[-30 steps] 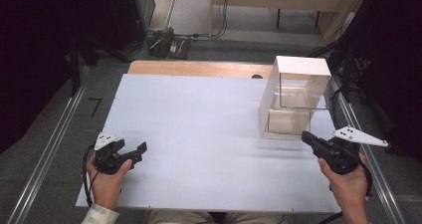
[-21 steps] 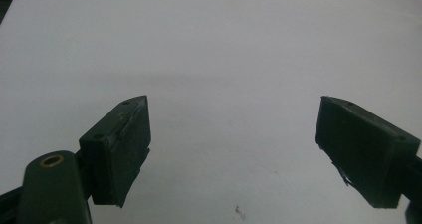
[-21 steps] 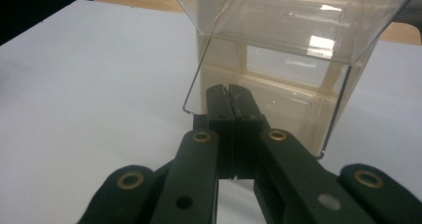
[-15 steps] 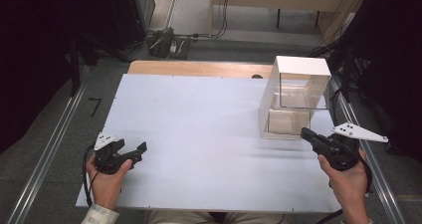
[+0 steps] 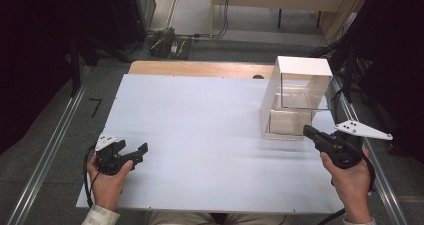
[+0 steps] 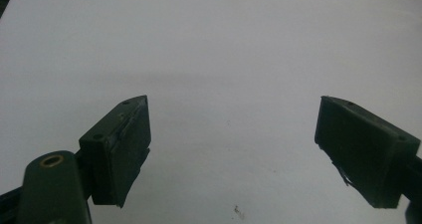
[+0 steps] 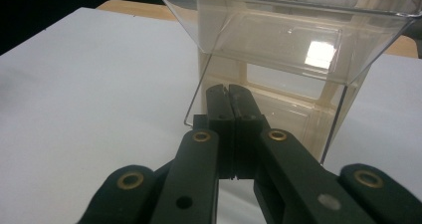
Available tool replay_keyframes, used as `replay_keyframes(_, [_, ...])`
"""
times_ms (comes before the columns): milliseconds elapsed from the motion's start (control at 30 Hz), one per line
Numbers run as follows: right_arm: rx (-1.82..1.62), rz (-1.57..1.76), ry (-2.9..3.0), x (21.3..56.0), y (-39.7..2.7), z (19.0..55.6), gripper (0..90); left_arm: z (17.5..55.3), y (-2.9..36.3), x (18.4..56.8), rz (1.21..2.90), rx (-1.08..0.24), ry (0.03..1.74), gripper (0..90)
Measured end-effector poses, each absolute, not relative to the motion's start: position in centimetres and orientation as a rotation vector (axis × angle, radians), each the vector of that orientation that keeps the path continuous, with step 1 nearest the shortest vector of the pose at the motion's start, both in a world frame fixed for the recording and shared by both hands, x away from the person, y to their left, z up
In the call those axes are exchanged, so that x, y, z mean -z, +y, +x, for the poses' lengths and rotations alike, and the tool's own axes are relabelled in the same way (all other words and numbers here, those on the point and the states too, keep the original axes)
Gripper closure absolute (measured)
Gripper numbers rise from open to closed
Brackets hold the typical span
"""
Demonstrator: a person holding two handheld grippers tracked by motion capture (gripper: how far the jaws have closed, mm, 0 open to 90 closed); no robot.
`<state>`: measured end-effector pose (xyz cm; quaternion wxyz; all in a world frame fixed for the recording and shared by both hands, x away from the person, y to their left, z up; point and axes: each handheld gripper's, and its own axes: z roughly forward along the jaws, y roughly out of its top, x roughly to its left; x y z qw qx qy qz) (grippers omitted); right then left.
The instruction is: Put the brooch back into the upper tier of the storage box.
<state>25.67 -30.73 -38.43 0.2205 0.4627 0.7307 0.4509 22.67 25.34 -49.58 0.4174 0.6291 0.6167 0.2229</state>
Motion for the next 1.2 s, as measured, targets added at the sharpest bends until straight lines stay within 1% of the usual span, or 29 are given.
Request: replay_keyframes(1200, [-1.275,1.246,1.984,36.3,-30.3,26.8,87.4,22.6,25.3,49.6,1.574,-0.558,1.549,15.6])
